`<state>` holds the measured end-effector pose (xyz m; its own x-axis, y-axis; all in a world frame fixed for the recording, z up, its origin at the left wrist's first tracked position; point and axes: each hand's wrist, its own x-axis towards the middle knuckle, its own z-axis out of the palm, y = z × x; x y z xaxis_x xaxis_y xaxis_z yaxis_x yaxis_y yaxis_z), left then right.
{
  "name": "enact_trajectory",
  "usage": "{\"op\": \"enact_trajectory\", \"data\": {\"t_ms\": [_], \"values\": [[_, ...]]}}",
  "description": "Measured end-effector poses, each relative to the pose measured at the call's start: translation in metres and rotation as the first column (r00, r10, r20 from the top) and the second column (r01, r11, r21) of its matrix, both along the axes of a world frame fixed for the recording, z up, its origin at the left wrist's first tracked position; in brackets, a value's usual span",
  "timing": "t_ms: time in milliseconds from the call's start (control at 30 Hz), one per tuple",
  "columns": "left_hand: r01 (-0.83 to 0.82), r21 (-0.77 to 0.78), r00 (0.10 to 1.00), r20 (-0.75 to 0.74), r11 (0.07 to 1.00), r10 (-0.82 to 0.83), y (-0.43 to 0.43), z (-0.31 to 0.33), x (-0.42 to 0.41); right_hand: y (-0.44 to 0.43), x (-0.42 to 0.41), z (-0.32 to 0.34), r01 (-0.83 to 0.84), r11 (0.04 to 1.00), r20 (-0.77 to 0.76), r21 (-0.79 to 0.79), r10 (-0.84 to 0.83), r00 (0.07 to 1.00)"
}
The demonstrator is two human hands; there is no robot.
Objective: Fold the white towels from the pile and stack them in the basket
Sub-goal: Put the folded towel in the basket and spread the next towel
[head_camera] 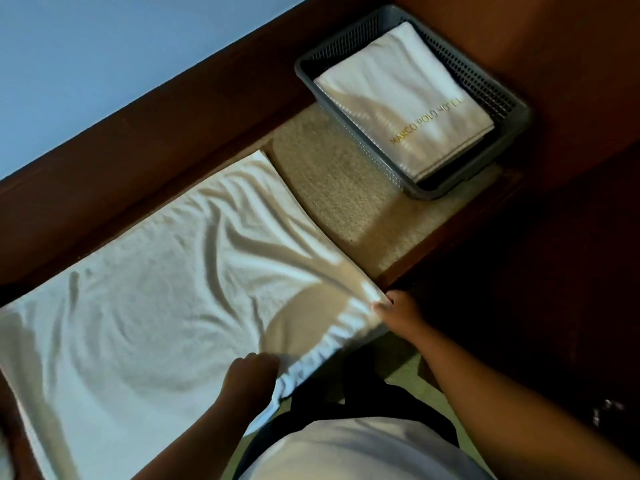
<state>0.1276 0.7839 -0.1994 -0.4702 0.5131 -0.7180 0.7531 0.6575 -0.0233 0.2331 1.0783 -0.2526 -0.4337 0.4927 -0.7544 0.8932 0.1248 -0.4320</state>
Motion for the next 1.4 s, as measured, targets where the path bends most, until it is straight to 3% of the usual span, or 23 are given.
{"op": "enact_trajectory", "data": {"t_ms": [267,567,633,700,800,867,1000,1400], "values": [[0.177,-0.196,0.979,0.140,0.964,-0.152,0.007,-0.007,-0.015,0.000,0.012,-0.008,-0.071,0.997,0.030,0.009,0.070,0.997],[0.177,-0.287,0.968,0.224,0.941,-0.114,0.011,-0.005,-0.014,-0.009,0.010,-0.011,-0.142,0.990,0.143,0.017,0.138,0.980],[0.199,-0.293,0.961,0.248,0.935,-0.127,0.016,-0.004,-0.016,-0.012,0.010,-0.006,-0.182,0.981,0.175,0.066,0.168,0.970],[0.198,-0.277,0.949,0.296,0.940,-0.113,0.023,-0.001,-0.021,-0.015,0.010,0.001,-0.245,0.938,0.182,0.244,0.204,0.962],[0.090,-0.131,0.949,0.312,0.987,-0.045,0.034,-0.001,-0.032,-0.023,0.011,0.011,-0.202,0.814,0.049,0.545,0.209,0.977],[-0.081,0.034,0.968,0.241,0.996,0.071,0.037,0.001,-0.041,-0.026,0.000,0.009,-0.176,0.772,-0.042,0.611,0.254,0.966],[-0.299,0.234,0.943,0.218,0.925,0.250,0.037,0.007,-0.065,-0.024,-0.052,0.011,-0.291,0.780,0.012,0.553,0.342,0.940],[-0.582,0.353,0.807,0.146,0.732,0.572,0.017,0.022,-0.160,-0.005,-0.316,0.017,-0.418,0.815,0.023,0.400,0.447,0.894]]}}
